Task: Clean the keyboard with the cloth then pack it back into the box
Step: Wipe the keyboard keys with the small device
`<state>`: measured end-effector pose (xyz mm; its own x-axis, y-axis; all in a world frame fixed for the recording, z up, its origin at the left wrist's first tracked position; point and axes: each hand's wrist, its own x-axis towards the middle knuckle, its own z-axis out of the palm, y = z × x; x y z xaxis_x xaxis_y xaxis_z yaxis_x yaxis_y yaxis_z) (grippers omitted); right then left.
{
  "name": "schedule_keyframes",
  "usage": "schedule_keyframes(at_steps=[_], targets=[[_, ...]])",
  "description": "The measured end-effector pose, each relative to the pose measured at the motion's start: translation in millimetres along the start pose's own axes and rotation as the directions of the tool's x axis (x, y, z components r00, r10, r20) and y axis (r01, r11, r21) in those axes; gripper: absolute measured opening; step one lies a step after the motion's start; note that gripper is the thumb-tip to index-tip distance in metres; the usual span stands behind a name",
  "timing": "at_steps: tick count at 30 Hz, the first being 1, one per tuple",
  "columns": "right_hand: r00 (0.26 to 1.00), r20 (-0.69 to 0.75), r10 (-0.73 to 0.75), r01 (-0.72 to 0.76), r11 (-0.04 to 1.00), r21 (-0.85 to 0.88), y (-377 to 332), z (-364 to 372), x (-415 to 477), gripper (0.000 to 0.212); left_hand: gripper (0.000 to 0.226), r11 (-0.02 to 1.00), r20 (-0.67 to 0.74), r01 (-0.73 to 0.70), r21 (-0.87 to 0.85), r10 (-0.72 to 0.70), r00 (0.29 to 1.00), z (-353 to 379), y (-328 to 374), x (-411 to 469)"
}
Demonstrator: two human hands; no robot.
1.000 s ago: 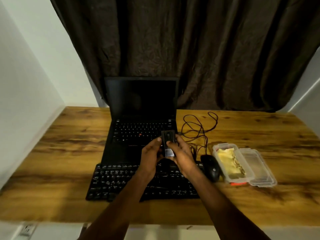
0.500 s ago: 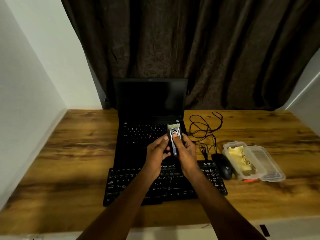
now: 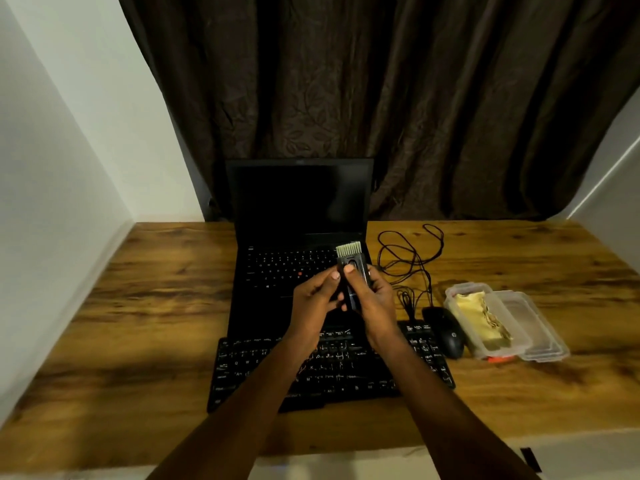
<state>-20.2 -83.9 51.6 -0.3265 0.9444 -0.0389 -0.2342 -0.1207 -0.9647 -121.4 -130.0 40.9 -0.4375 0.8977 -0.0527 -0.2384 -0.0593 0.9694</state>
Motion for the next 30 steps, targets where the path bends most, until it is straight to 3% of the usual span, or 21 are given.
schedule_keyframes(at_steps=[4,7,12,15,23,30], targets=[[0.995,0.088,0.053,-0.042,0.991,-0.124,6,-8,-5,0.031,0.027,0.965,-0.043,-0.076,0.253,0.09,0.995,-32,3,-1],[0.986,0.15,0.07,-0.022,0.953,-0.301,16,-8,-12,0.038,0.03,0.8,0.069,-0.166,0.577,0.154,0.986,-85,1,-11],[0.979,0.201,0.035,0.065,0.878,-0.474,37,1,-21,0.038,0.1,0.375,0.146,-0.107,0.921,-0.075,0.986,-175,-8,-38],[0.968,0.249,0.017,0.13,0.818,-0.56,49,10,-29,0.039,0.125,0.23,0.16,-0.117,0.966,-0.181,0.97,-206,-13,-53],[0.957,0.291,0.022,0.173,0.759,-0.628,68,47,-45,0.037,0.151,0.232,0.232,-0.166,0.958,-0.293,0.928,-241,-15,-75],[0.964,0.264,-0.01,0.19,0.721,-0.666,70,83,-44,0.036,0.151,0.206,0.268,-0.213,0.955,-0.297,0.917,-252,-22,-65]])
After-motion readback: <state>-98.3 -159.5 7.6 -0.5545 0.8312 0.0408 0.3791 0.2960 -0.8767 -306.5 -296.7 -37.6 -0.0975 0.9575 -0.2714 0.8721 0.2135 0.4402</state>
